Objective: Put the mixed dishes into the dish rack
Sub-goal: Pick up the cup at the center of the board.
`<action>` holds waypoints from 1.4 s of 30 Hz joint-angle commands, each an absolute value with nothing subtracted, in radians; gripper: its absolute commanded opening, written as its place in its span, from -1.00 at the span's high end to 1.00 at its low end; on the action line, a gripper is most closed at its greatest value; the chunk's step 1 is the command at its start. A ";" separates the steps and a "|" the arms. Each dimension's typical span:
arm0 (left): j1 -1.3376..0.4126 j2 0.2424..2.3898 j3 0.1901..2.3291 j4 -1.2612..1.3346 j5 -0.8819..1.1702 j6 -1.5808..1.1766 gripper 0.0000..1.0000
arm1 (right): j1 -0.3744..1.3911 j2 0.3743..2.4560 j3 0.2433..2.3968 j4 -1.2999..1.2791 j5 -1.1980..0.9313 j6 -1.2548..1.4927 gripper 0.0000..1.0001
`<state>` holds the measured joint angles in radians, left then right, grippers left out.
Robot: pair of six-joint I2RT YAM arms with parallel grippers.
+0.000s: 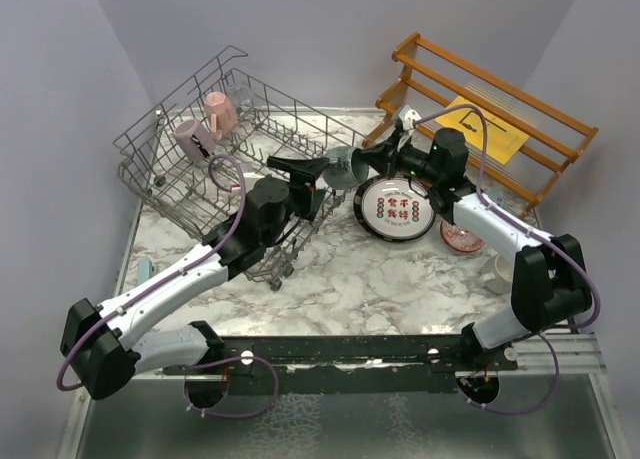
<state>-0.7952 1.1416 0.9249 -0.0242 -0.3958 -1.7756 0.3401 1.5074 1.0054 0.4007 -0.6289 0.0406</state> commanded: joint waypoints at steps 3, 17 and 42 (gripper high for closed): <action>-0.738 1.005 0.850 0.126 -0.294 -1.621 -0.92 | 0.312 1.532 1.054 0.637 -0.799 0.000 0.99; -0.637 1.097 0.810 0.329 0.054 -1.740 -0.93 | 0.287 1.549 1.075 0.735 -0.935 -0.031 0.99; -0.636 1.217 0.819 0.439 0.186 -1.836 -0.13 | 0.282 1.610 0.990 1.236 -1.083 -0.049 0.99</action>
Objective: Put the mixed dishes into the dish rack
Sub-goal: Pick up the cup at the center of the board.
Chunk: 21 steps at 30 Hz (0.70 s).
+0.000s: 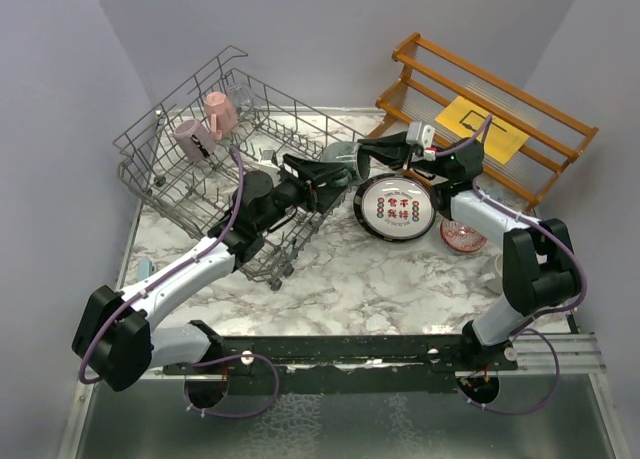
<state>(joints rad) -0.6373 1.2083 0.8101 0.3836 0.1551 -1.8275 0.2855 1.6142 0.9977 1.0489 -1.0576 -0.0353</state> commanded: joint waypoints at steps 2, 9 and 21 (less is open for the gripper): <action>-0.637 1.222 0.819 0.440 0.193 -1.835 -0.04 | 0.282 1.612 0.981 1.264 -1.083 -0.060 0.98; -0.637 1.233 0.809 0.445 0.194 -1.840 0.09 | 0.281 1.616 0.953 1.369 -1.099 -0.048 0.99; -0.637 1.268 0.808 0.518 0.227 -1.825 1.00 | 0.281 1.603 0.907 1.440 -1.115 -0.059 0.99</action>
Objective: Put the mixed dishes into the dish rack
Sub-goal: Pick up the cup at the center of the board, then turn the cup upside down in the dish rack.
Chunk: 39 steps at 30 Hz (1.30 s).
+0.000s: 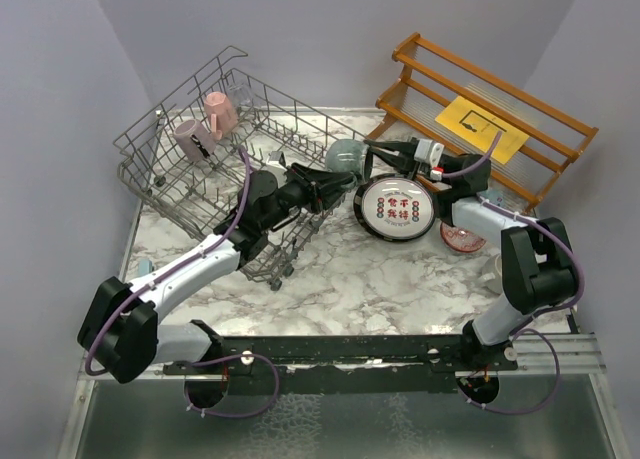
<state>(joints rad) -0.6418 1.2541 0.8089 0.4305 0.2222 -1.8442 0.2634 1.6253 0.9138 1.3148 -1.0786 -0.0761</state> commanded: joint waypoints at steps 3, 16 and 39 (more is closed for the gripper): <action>-0.634 1.248 0.794 0.540 0.204 -1.813 1.00 | 0.281 1.596 0.894 1.444 -1.116 -0.055 0.90; -0.528 1.124 0.709 0.648 0.200 -1.769 1.00 | 0.211 1.489 0.846 1.274 -1.278 0.071 -0.52; 0.000 1.151 1.099 -0.159 0.295 -1.058 1.00 | 0.149 1.213 0.910 -0.165 -1.316 -0.318 -0.71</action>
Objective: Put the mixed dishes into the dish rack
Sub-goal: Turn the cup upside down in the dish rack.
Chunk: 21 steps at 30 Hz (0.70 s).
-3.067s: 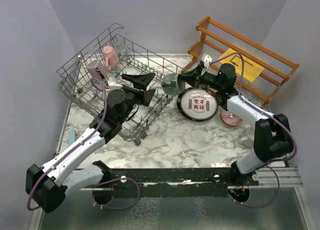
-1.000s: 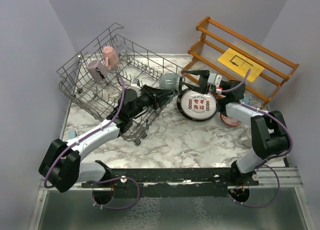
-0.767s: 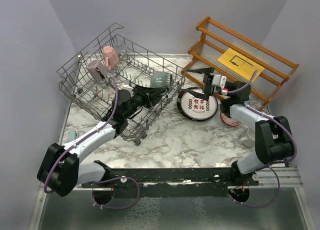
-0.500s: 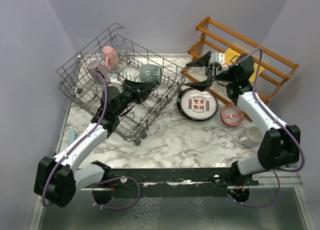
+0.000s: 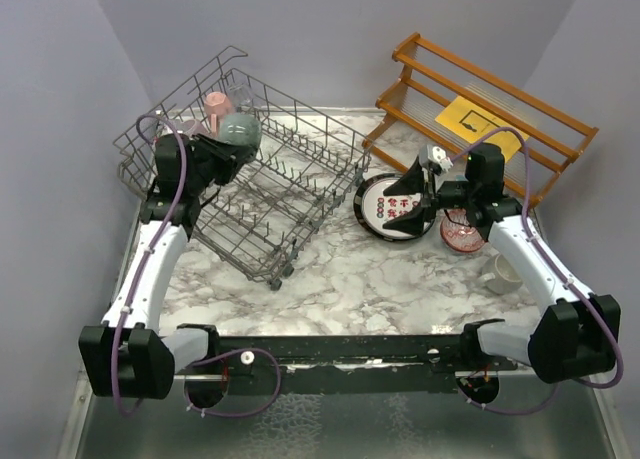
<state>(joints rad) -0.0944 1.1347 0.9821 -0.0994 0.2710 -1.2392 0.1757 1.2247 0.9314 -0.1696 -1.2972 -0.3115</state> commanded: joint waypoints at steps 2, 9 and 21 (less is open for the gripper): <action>0.051 1.173 1.149 -0.223 0.282 -1.001 1.00 | 0.144 1.223 0.904 -0.163 -1.305 -0.320 -0.71; 0.162 1.244 1.292 -0.415 0.213 -0.773 1.00 | 0.135 1.240 0.908 -0.193 -1.261 -0.347 -0.72; 0.265 1.303 1.296 -0.412 0.092 -0.492 1.00 | 0.135 1.278 0.940 -0.264 -1.232 -0.411 -0.72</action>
